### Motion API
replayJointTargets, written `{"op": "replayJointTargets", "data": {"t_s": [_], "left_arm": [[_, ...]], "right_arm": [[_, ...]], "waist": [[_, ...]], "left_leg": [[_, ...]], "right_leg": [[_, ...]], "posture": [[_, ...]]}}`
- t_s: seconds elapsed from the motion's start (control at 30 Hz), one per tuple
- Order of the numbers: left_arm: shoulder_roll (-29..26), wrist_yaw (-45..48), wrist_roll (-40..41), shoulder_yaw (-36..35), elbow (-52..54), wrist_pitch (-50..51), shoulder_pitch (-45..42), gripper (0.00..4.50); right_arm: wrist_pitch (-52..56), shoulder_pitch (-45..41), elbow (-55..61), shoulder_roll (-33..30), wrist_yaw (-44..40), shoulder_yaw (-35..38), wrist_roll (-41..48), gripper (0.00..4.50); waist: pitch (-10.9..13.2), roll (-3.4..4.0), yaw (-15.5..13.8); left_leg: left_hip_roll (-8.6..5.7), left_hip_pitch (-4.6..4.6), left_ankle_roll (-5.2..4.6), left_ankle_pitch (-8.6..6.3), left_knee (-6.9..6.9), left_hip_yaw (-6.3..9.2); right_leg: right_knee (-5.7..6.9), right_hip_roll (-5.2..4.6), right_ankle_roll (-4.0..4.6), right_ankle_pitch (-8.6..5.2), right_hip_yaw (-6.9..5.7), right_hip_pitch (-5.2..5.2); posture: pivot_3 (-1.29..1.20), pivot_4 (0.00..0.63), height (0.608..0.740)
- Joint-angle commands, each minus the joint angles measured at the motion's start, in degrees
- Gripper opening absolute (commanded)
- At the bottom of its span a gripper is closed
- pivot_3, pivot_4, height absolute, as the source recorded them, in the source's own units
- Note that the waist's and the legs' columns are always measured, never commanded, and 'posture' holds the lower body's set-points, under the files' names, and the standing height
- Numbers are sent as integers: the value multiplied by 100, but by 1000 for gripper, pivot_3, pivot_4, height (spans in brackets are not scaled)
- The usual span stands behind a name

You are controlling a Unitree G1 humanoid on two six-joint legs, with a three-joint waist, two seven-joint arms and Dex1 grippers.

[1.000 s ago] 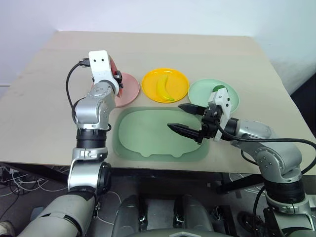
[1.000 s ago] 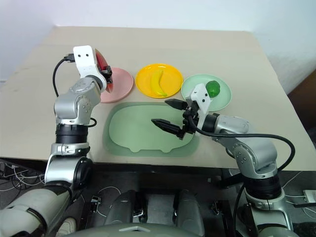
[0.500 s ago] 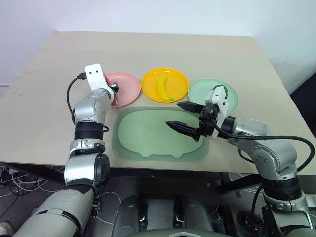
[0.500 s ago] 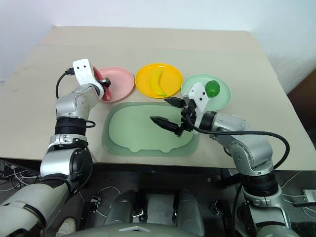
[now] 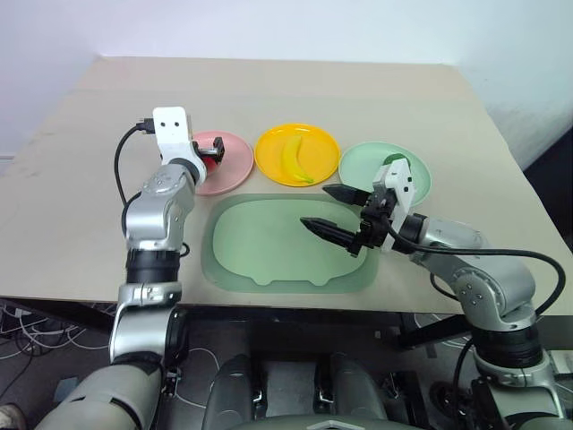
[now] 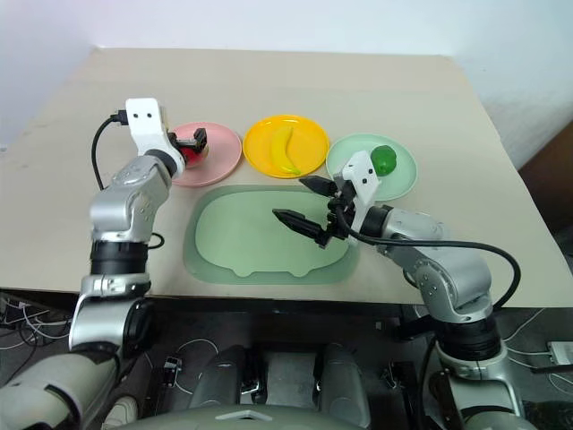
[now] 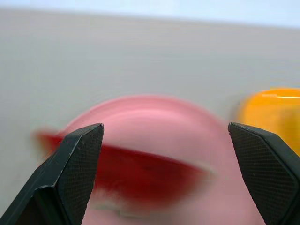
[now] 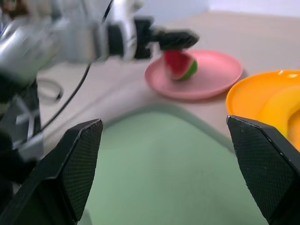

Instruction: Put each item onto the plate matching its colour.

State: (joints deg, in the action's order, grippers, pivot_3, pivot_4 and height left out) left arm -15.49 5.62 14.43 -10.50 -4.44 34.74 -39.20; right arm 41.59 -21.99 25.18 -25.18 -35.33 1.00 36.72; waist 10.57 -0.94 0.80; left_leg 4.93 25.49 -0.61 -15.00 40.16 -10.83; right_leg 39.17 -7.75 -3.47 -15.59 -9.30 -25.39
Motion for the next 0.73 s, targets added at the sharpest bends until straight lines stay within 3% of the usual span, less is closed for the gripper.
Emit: {"op": "replayJointTargets", "data": {"t_s": [0.03,0.23,0.43,0.57,0.73], "left_arm": [[-225,577,176,31,952,-286,665,4460],[-784,2161,557,283,2152,-976,2355,4460],[-830,2744,927,-186,2769,-1795,3824,4460],[-1036,3182,1062,-434,3054,-2271,4471,4460],[-1336,3701,1823,-967,3265,-2178,4977,4460]], "right_arm": [[-247,96,290,71,90,161,62,4500],[-390,136,169,228,178,62,40,4500],[-527,326,164,229,98,-21,-55,4500],[-642,452,25,82,-163,-75,-119,4500],[-952,433,-375,-28,-513,-201,-362,4500]], "waist": [[0,0,-1],[-1,1,-9],[-2,1,-4],[-2,1,-15],[-2,3,-9]], "left_leg": [[0,0,0,0,0,0],[2,-1,0,-1,0,1],[5,-1,-4,-4,-2,3],[6,0,-7,-7,-2,3],[15,-1,-41,-28,-2,4]], "right_leg": [[0,0,0,0,0,1],[0,-1,1,0,0,0],[-4,-4,2,0,0,0],[-6,-6,3,-1,-1,-1],[-9,-10,3,-1,-1,-1]], "posture": [[0,150,695],[0,150,695],[0,150,695],[0,150,695],[0,150,695]]}}
